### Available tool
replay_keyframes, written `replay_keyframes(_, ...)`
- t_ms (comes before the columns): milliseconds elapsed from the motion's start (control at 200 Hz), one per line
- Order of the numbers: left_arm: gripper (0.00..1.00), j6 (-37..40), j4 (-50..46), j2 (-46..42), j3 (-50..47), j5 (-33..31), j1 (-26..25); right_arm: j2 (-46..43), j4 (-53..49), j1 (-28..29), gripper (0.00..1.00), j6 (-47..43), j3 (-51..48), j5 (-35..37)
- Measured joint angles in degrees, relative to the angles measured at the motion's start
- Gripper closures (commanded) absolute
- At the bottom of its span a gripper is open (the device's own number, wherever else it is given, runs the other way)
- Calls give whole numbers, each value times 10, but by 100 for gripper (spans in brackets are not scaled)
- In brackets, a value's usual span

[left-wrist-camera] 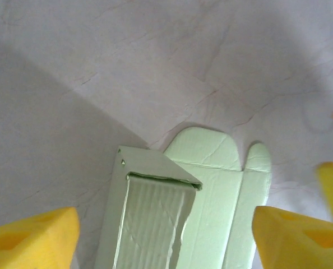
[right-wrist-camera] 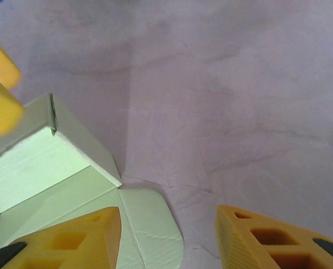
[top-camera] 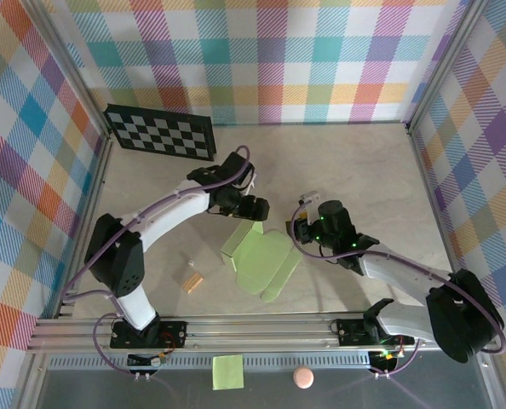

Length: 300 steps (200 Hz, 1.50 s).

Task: Fold the paper box

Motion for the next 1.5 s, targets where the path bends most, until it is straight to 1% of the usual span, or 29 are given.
replay_keyframes(225,17,14,-54,90,75,-34,-16,-26,-34,-3,51,-11,0,0)
replay_keyframes(395,24,24,-83,151,124,-40,-25,-26,-43,-6,52,-13,-4,-2)
replay_keyframes(555,28,39,-107,192,153,-39,-33,-26,-52,-6,52,-14,-11,-2)
replay_keyframes(880,37,62,-150,232,182,-42,-37,-22,-57,-6,53,-15,-12,-2)
replay_keyframes(1200,44,71,-165,250,208,-54,-37,-14,-58,-6,55,-14,-12,-2)
replay_keyframes(1500,57,73,-167,254,209,-64,-37,-11,-58,-6,57,-13,-12,-5)
